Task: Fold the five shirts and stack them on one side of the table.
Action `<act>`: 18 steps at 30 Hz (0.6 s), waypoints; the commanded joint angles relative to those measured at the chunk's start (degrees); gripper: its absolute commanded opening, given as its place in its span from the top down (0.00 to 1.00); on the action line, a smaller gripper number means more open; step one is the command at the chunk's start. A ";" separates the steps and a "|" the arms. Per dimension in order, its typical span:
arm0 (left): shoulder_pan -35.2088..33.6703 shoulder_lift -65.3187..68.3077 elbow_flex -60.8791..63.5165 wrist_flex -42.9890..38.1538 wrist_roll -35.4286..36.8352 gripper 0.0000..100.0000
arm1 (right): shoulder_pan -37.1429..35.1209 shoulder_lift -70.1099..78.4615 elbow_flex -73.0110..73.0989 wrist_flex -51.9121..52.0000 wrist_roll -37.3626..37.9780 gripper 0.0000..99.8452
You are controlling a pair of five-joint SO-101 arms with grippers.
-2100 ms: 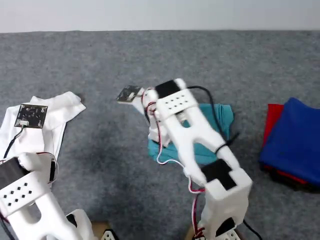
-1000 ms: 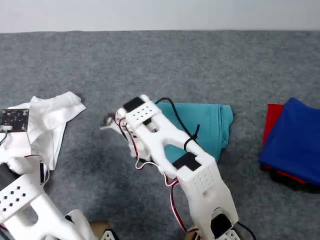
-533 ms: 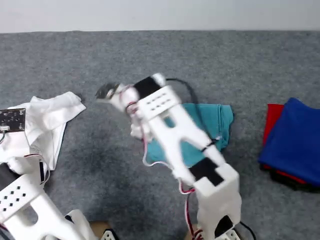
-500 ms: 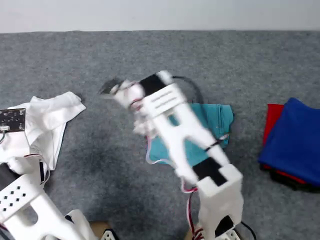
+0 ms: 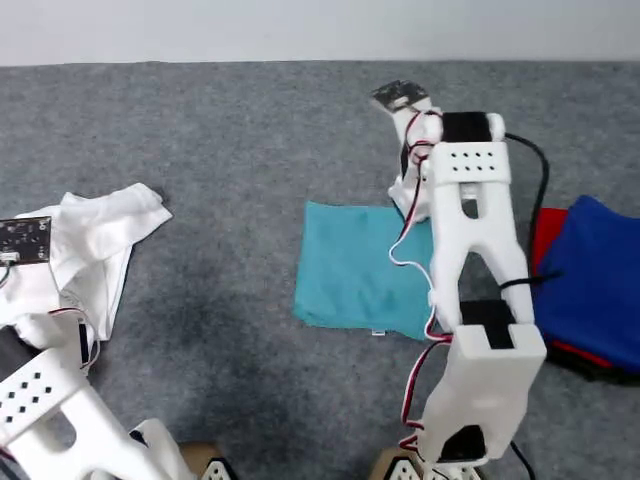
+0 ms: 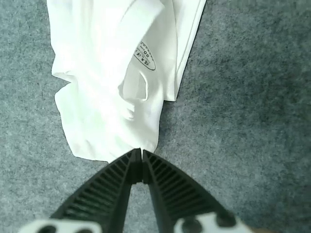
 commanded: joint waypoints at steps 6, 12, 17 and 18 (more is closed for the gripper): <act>0.00 -0.88 -1.01 -0.09 0.53 1.00 | 3.47 2.68 -3.08 -5.85 -5.71 0.86; 0.00 -0.62 -1.01 -0.09 0.44 1.00 | 3.74 3.82 -3.08 -7.08 -5.71 0.87; 0.00 -0.62 -1.01 -0.09 0.53 1.00 | 3.56 6.81 -3.08 -8.22 -6.07 0.87; 0.00 -0.62 -1.01 -0.09 0.53 1.00 | 3.65 7.52 -3.08 -8.31 -6.07 0.87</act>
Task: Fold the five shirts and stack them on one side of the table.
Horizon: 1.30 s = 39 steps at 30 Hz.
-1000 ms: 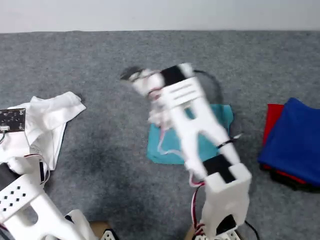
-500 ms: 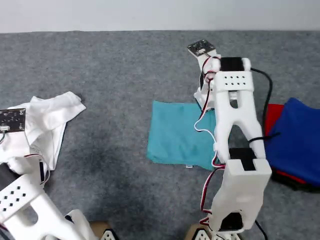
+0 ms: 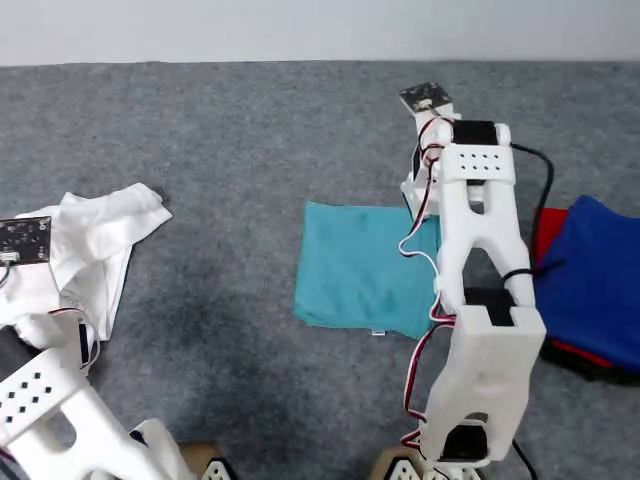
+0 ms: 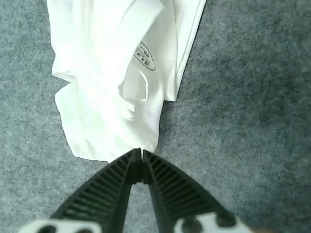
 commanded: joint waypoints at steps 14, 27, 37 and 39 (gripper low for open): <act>0.00 -0.79 2.33 -0.35 0.44 1.00 | 0.92 0.04 -3.16 -0.40 -0.18 0.99; 0.00 -0.79 2.33 -0.53 0.44 1.00 | 4.79 -4.44 -3.16 -9.36 10.46 0.99; 0.00 -0.79 2.33 -0.53 0.35 1.00 | 6.81 -1.71 -7.65 -17.10 16.18 0.99; 0.00 -0.79 2.33 -0.53 0.35 1.00 | 6.81 0.04 -8.97 -16.84 16.18 0.99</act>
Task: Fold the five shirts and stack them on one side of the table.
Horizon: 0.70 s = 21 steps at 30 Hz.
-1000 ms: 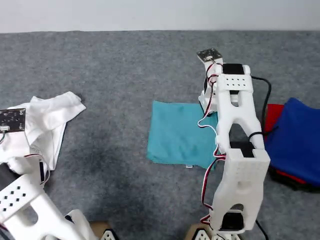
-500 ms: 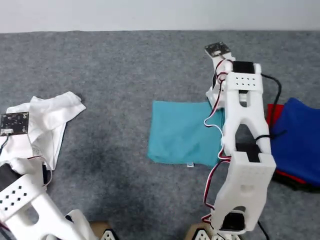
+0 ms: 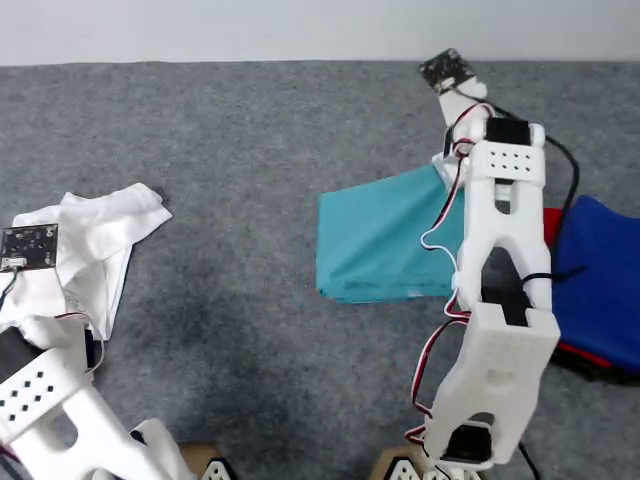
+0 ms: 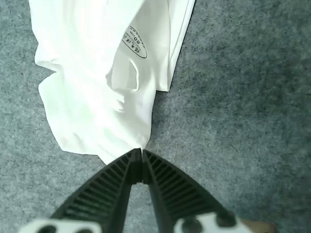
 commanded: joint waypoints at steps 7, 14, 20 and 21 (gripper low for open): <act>0.00 -0.79 -0.84 -0.44 0.35 1.00 | 0.40 0.75 -4.92 4.88 0.26 0.88; 0.00 -0.79 -0.84 -0.44 0.35 1.00 | -2.59 -6.73 -4.92 12.88 0.18 0.84; 0.00 -0.79 -0.84 -0.44 0.35 1.00 | -7.69 -11.30 -4.84 26.15 0.09 0.95; 0.00 -0.79 -0.84 -0.35 0.35 1.00 | -8.13 -11.21 -4.75 28.26 0.09 0.99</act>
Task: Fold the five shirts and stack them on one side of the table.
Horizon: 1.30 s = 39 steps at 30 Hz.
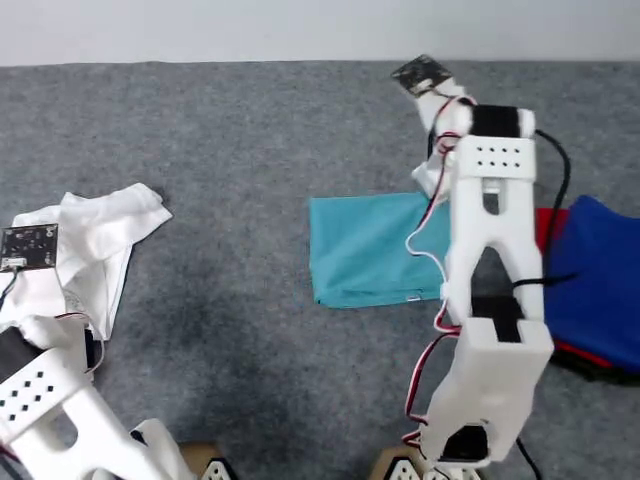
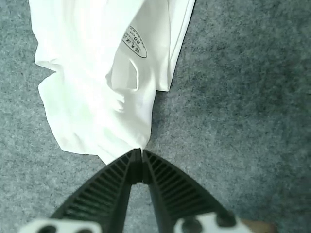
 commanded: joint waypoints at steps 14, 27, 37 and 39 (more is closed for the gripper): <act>0.00 -0.88 -0.75 -0.09 0.35 1.00 | 9.10 8.84 10.90 7.16 4.04 0.99; 0.00 -0.88 -0.75 -0.09 0.35 1.00 | -0.66 -9.19 11.25 10.59 3.78 0.99; 0.00 -0.88 -0.84 2.20 0.35 1.00 | -18.59 -2.07 11.34 7.08 -7.03 0.99; 0.00 -0.88 -0.84 2.81 0.35 1.00 | -20.35 2.15 11.34 5.32 -8.35 0.99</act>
